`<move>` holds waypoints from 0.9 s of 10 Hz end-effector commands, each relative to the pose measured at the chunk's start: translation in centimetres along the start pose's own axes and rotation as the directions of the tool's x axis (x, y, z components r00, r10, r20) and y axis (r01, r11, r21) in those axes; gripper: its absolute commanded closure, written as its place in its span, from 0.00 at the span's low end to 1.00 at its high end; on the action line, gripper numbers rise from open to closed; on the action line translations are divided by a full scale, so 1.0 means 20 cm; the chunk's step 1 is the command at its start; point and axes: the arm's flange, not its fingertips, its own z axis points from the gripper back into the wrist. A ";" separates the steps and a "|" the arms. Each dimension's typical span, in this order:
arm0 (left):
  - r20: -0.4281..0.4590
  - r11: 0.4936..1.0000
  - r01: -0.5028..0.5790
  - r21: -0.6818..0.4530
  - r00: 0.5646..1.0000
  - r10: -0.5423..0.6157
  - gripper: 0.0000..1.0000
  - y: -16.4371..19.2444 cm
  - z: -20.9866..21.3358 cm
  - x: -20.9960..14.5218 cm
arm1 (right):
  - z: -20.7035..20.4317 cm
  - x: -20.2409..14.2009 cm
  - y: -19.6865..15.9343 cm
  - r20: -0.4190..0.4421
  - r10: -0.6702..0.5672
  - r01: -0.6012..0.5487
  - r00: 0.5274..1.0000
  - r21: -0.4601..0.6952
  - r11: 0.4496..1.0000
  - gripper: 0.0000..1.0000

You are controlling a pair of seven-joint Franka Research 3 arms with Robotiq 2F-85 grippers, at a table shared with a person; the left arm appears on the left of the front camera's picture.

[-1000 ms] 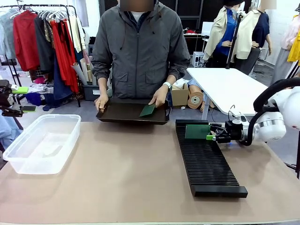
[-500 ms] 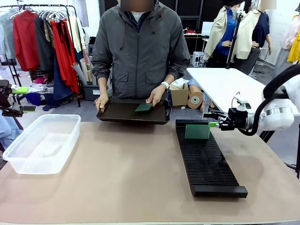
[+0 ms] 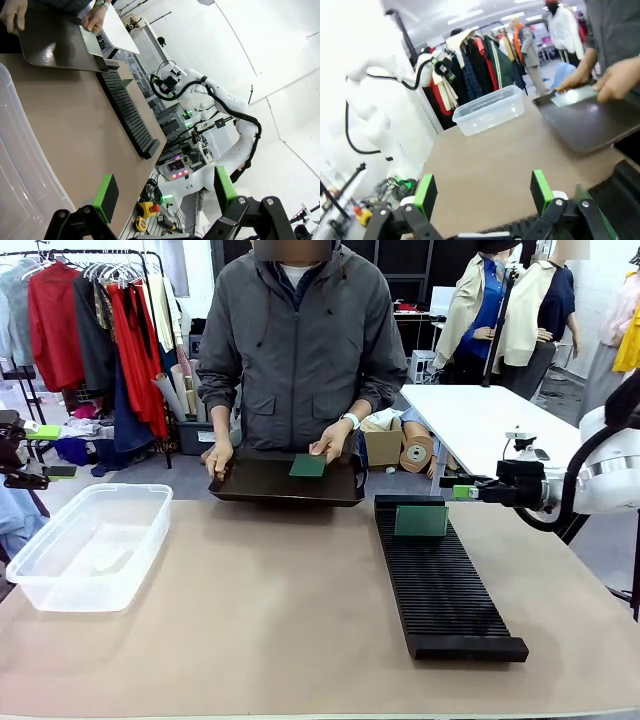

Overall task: Sort PCBs into racks and boxes based on the side picked up.
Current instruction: Pick up the Blank PCB handed by the Human.

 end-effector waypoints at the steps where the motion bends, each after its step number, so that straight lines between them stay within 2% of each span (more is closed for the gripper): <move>1: -0.004 1.000 -0.003 0.000 1.000 0.003 0.00 -0.01 0.00 0.00 | -0.02 0.08 0.18 -0.064 -0.257 0.254 0.964 -0.057 0.966 0.00; 3: -0.004 1.000 -0.003 0.000 1.000 0.003 0.00 -0.01 0.00 0.00 | -0.03 0.13 0.35 -0.072 -0.478 0.477 0.875 -0.040 0.878 0.00; 5: -0.004 1.000 -0.003 0.000 1.000 0.003 0.00 -0.01 0.00 0.00 | -0.03 0.15 0.50 -0.091 -0.608 0.610 0.788 -0.016 0.793 0.00; 6: -0.004 1.000 -0.003 0.000 1.000 0.003 0.00 -0.01 0.00 0.00 | -0.04 0.17 0.57 -0.085 -0.640 0.641 0.763 -0.019 0.767 0.00; 7: -0.004 1.000 -0.003 0.000 1.000 0.003 0.00 -0.01 0.00 0.00 | -0.05 0.17 0.64 -0.078 -0.692 0.694 0.718 -0.004 0.720 0.00; 9: -0.004 1.000 -0.003 0.000 1.000 0.003 0.00 -0.01 0.00 0.00 | -0.05 0.20 0.72 -0.020 -0.762 0.761 0.647 -0.046 0.647 0.00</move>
